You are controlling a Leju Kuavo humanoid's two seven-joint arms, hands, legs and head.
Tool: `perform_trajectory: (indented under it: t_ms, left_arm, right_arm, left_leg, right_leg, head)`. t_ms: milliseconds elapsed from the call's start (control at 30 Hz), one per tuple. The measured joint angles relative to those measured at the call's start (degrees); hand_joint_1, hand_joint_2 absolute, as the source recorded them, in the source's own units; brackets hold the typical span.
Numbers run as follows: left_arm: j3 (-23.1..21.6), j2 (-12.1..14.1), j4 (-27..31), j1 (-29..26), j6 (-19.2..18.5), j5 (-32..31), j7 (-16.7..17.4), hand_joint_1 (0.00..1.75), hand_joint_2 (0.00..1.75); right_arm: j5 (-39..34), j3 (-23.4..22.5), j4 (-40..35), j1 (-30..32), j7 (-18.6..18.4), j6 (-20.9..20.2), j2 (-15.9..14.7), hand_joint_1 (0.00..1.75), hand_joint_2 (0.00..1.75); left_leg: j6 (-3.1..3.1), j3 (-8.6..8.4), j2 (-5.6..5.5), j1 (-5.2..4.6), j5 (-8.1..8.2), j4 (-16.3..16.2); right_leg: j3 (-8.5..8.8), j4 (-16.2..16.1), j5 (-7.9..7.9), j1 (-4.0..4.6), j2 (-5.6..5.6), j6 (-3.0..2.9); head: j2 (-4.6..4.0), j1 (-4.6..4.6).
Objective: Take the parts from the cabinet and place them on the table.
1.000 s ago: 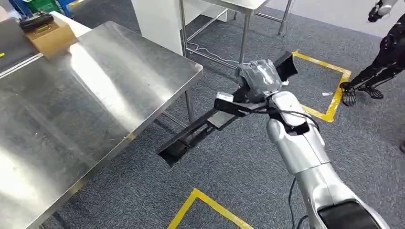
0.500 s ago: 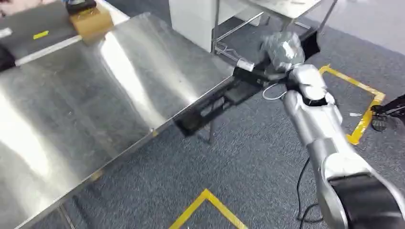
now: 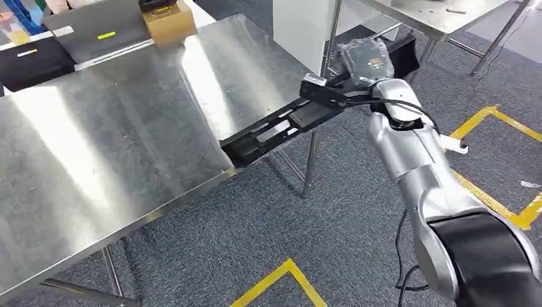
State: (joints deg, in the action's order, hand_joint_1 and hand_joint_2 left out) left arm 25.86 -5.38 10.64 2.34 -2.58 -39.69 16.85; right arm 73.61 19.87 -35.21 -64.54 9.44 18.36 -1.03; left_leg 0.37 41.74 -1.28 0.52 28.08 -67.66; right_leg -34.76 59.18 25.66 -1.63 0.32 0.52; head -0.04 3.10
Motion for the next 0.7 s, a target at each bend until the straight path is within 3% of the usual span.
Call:
perform_trajectory:
  t_ms: [67,100,133,167,200,233,267,367,400,467,500,533,567,600,633,700]
  left_arm:
    - [0.0,0.0,0.0,0.1,0.0,0.0,0.0,0.00,1.75]
    - [0.0,0.0,0.0,0.1,0.0,0.0,0.0,0.00,1.75]
    - [0.0,0.0,0.0,0.0,0.0,0.0,0.0,0.00,1.75]
    - [0.0,0.0,0.0,0.0,0.0,0.0,0.0,0.00,1.75]
    - [0.0,0.0,0.0,0.0,0.0,0.0,0.0,0.00,1.75]
    - [0.0,0.1,0.0,0.0,0.0,-0.2,0.0,0.00,1.75]
    - [0.0,0.2,0.0,0.2,0.0,-0.3,0.0,0.00,1.75]
    - [0.1,0.1,0.0,0.4,-0.2,-0.4,0.0,0.00,1.75]
    - [0.2,0.2,0.0,0.3,-0.4,-0.5,0.2,0.00,1.75]
    - [0.6,0.0,0.0,0.5,-0.4,-0.5,0.2,0.00,1.75]
    - [0.7,0.0,0.0,0.7,-0.4,-0.6,0.2,0.00,1.75]
    - [0.9,0.0,0.0,0.9,-0.3,-0.6,0.2,0.00,1.75]
    - [0.9,0.0,0.0,0.9,-0.3,-0.8,0.2,0.00,1.75]
    - [1.0,0.0,0.0,0.9,-0.3,-1.0,0.0,0.00,1.75]
    - [1.0,0.0,0.0,0.7,-0.3,-1.2,-0.2,0.00,1.75]
    - [1.1,-0.1,0.0,0.5,-0.4,-1.5,-1.0,0.00,1.75]
  right_arm:
    - [0.0,0.0,0.5,-0.2,0.0,0.0,0.0,1.75,1.75]
    - [0.0,0.0,0.8,-0.1,0.0,0.0,0.1,1.75,1.75]
    - [0.1,0.0,1.1,-0.1,0.0,0.0,0.3,1.75,1.75]
    - [0.1,0.0,1.3,-0.1,0.0,0.0,0.5,1.75,1.75]
    - [0.1,0.0,1.3,-0.3,0.0,0.0,0.7,1.75,1.75]
    - [0.3,0.0,1.4,-0.5,0.0,-0.1,0.9,1.75,1.75]
    - [0.4,0.0,1.5,-0.8,0.0,-0.1,1.1,1.75,1.75]
    - [1.1,0.1,1.7,-1.1,0.2,-0.4,2.5,1.75,1.75]
    - [1.3,0.1,1.7,-1.2,0.3,-0.5,3.7,1.75,1.75]
    - [2.2,0.6,1.7,-1.4,0.6,-0.9,5.1,1.75,1.75]
    - [2.7,1.0,1.7,-1.5,0.7,-1.2,5.6,1.75,1.75]
    - [3.3,1.5,1.7,-1.4,0.8,-1.6,6.0,1.75,1.75]
    - [3.7,2.0,1.7,-1.2,0.9,-2.1,6.5,1.75,1.75]
    - [4.0,2.7,1.7,-0.9,1.1,-2.5,7.3,1.75,1.75]
    - [4.2,3.4,1.5,-0.7,1.2,-3.0,7.8,1.75,1.75]
    - [4.4,4.5,0.6,-0.6,1.0,-3.8,8.8,1.75,1.75]
  left_leg:
    - [-0.13,4.61,1.10,0.08,2.75,-8.3]
    - [-0.12,5.42,1.14,0.09,2.41,-9.3]
    - [0.03,4.84,1.15,0.09,0.56,-7.4]
    - [0.30,2.96,1.34,0.05,-1.76,-3.5]
    - [0.73,0.06,2.21,-0.05,-4.40,2.0]
    - [1.44,-2.55,4.89,-0.52,-6.20,6.7]
    - [1.46,-3.30,6.48,-1.41,-4.91,8.1]
    - [1.86,-3.04,4.32,-1.46,-4.93,8.3]
    - [2.24,-3.60,3.59,-1.35,-5.18,9.1]
    - [2.65,-4.64,2.41,-0.71,-5.53,10.0]
    - [2.99,-4.65,1.91,-0.66,-5.69,10.0]
    - [3.06,-4.66,0.99,-0.63,-5.64,10.0]
    - [3.13,-4.67,0.02,-0.55,-5.60,10.0]
    - [3.12,-4.69,-0.96,-0.50,-5.59,9.9]
    - [3.07,-4.79,-1.86,-0.46,-5.56,9.9]
    - [2.79,-4.85,-3.61,-0.32,-5.40,9.6]
  right_leg:
    - [0.12,0.0,0.26,0.34,-1.52,-0.37]
    - [0.20,0.0,0.36,0.41,-2.17,-0.51]
    - [0.35,0.0,0.51,0.53,-2.91,-0.67]
    - [0.56,0.0,0.67,0.61,-3.52,-0.74]
    - [0.91,0.0,0.90,0.71,-4.08,-0.68]
    - [1.21,0.0,1.13,0.84,-4.55,-0.63]
    - [1.30,0.0,1.40,1.49,-5.10,-0.26]
    - [1.74,-0.4,1.80,1.66,-6.86,0.38]
    - [2.31,-0.5,2.01,2.15,-7.32,0.80]
    - [0.99,2.3,3.31,1.61,-2.38,1.00]
    - [-1.02,6.4,5.14,1.39,-1.31,0.59]
    - [-3.55,11.2,6.87,1.38,-0.96,0.25]
    - [-5.90,15.3,8.16,1.31,-0.84,0.21]
    - [-7.41,17.4,8.32,1.29,-0.70,0.47]
    - [-7.41,16.4,7.38,1.24,-0.61,0.89]
    - [-4.09,7.8,2.82,0.92,0.03,2.18]
  head:
    - [0.00,0.00]
    - [0.00,-0.04]
    - [0.00,-0.02]
    - [0.00,0.02]
    - [0.00,0.00]
    - [0.00,0.00]
    - [0.00,-0.07]
    - [0.00,-0.11]
    - [0.00,-0.02]
    - [0.00,-0.10]
    - [0.00,-0.31]
    - [0.00,-0.31]
    - [0.00,-0.55]
    - [0.00,-0.57]
    - [0.00,-0.55]
    - [0.00,-0.55]
